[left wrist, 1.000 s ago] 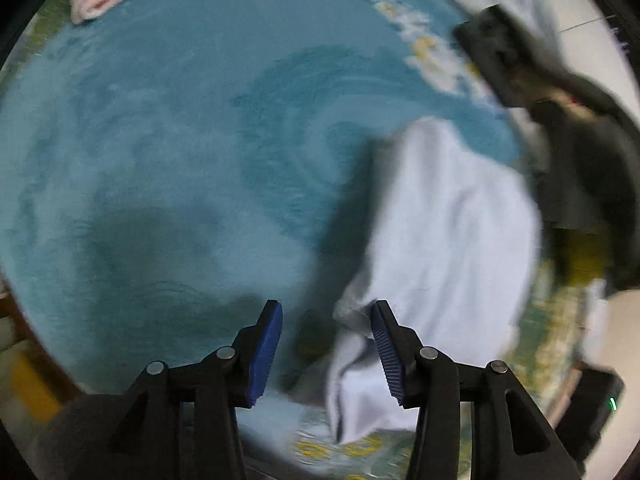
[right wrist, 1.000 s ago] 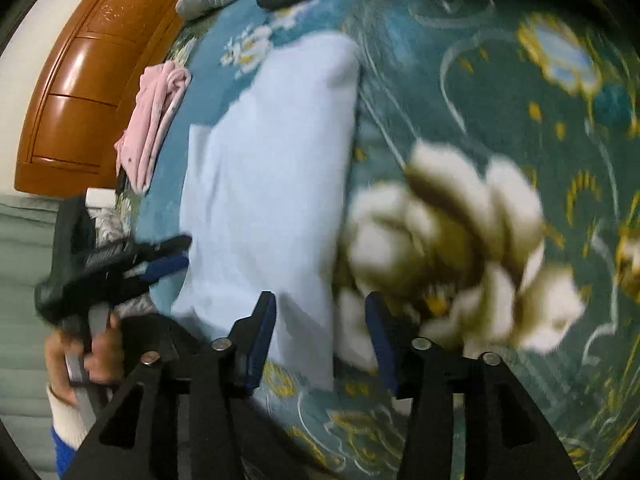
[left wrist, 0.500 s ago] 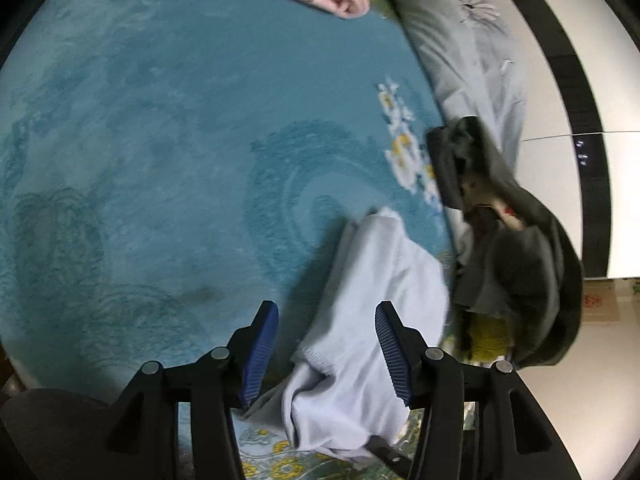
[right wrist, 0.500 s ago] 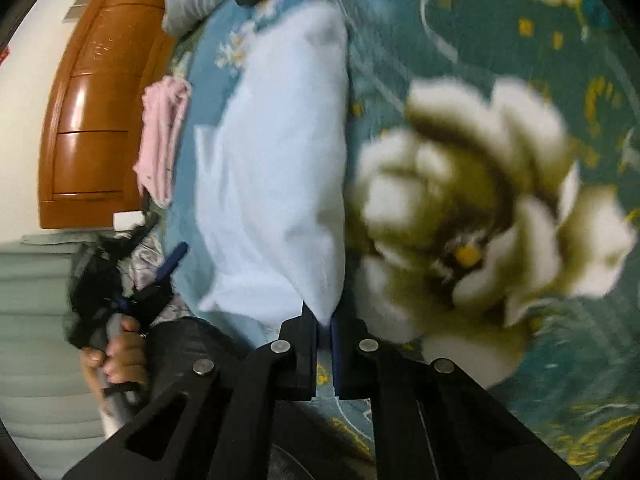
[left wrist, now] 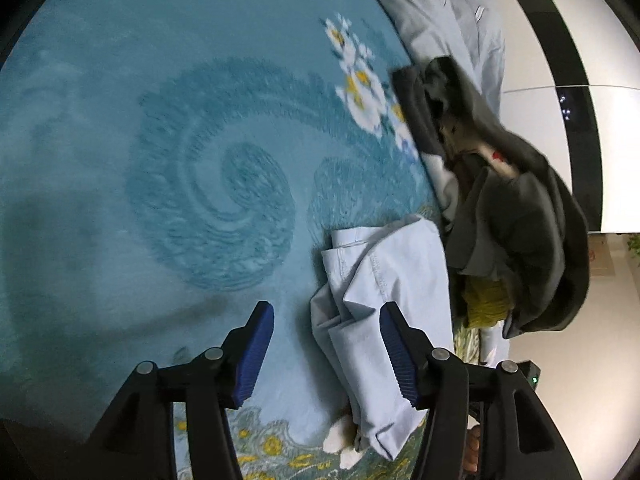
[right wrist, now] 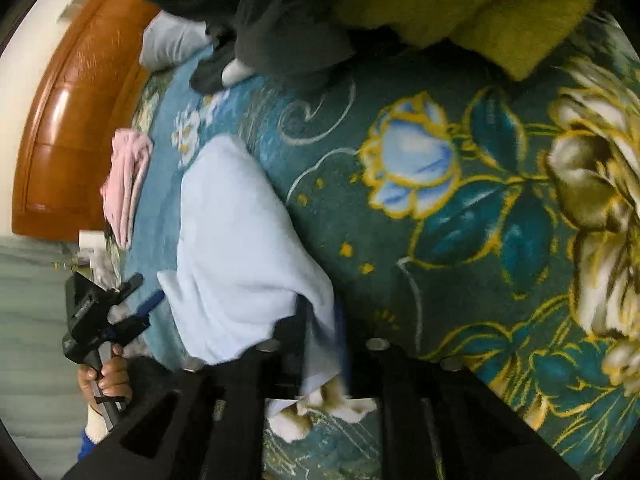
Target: Fold clothes
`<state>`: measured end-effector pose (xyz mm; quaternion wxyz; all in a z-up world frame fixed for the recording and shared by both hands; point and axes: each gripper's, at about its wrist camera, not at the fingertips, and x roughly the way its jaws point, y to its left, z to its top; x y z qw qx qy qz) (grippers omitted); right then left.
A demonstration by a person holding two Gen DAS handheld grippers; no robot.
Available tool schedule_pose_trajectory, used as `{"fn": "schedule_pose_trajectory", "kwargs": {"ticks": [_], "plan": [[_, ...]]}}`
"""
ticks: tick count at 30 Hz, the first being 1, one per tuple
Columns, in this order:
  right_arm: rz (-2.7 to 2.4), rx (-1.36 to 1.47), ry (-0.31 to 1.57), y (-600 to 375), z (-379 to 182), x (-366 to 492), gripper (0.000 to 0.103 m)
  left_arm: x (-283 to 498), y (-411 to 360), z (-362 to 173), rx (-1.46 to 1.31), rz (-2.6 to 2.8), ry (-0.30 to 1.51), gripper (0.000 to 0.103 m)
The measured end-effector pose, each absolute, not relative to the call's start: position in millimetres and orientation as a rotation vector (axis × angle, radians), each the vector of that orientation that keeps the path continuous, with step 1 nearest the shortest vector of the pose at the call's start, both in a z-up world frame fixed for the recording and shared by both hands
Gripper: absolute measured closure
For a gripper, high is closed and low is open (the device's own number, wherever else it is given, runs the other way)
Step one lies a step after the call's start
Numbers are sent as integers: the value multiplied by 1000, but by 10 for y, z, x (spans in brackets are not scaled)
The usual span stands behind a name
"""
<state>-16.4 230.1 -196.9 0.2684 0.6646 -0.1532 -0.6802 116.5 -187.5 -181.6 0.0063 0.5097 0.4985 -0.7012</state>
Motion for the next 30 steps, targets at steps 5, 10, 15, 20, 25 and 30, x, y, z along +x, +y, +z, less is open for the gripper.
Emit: {"fn": "schedule_pose_trajectory", "kwargs": {"ticks": [5, 10, 15, 20, 25, 30], "plan": [[-1864, 1752, -690, 2686, -2056, 117, 52, 991, -1755, -2045, 1665, -2134, 1642, 42], [-1775, 1796, -848, 2730, -2369, 402, 49, 812, -1595, -2156, 1706, -2124, 1703, 37], [-1888, 1672, -1039, 2764, -2415, 372, 49, 692, -1512, -2170, 1660, -2136, 1735, 30], [-1955, 1607, -1136, 2733, -2427, 312, 49, 626, -1455, -2148, 1633, -2164, 1744, 37], [-1934, 1652, -1083, 2598, -2355, 250, 75, 616, -1403, -2126, 1639, -2135, 1674, 80], [-1934, 1681, -946, 2472, -2177, 214, 87, 712, -1390, -1958, 1602, -2158, 1597, 92]]}}
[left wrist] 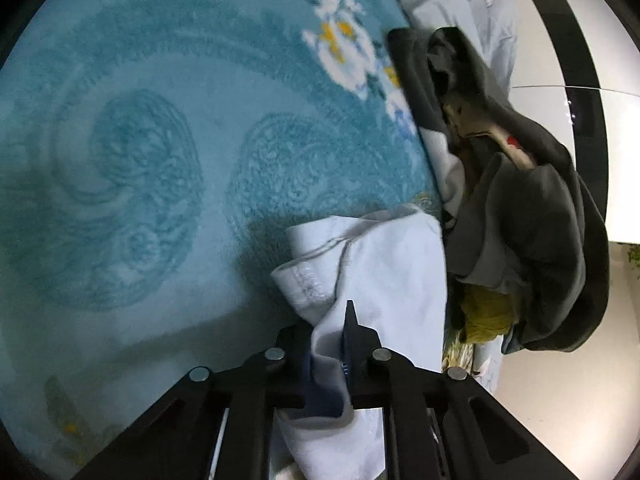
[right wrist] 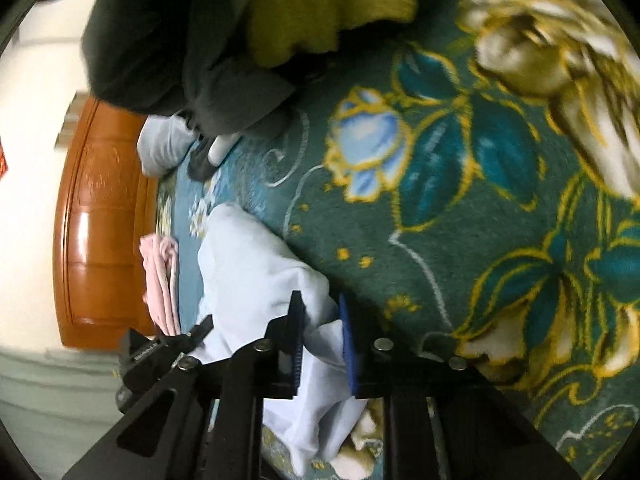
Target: Fold clothes
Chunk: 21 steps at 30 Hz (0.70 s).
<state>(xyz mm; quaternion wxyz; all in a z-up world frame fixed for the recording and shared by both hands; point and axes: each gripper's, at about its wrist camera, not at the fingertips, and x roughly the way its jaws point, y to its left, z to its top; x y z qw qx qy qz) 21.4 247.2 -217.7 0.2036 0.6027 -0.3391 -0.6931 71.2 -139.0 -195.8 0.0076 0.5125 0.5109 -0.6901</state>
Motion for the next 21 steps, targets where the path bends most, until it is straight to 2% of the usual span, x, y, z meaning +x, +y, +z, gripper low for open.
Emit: {"fn": "schedule_pose_trajectory", "kwargs": {"ticks": [6, 8, 12, 14, 17, 20, 21], "plan": [[-1738, 1686, -825, 2398, -1592, 229, 89, 1171, -1467, -1343, 1559, -2258, 1525, 93], [-1744, 1676, -759, 2389, -1543, 171, 89, 1200, -1544, -1374, 1545, -2258, 1519, 92], [-1784, 1749, -700, 2307, -1941, -34, 89, 1189, -1607, -1646, 1582, -2205, 1483, 92], [-1795, 1826, -671, 2277, -2172, -45, 89, 1173, -1526, -1868, 1677, -2141, 1394, 92], [-1810, 1814, -678, 2324, -2227, 3, 88, 1175, -1536, -1882, 1676, -2128, 1400, 89], [-1847, 1792, -666, 2414, -2211, 51, 75, 1170, -1527, -1876, 1670, -2150, 1402, 87], [-1861, 1788, -656, 2440, -2206, 66, 66, 1158, -1529, -1891, 1675, -2142, 1413, 84]]}}
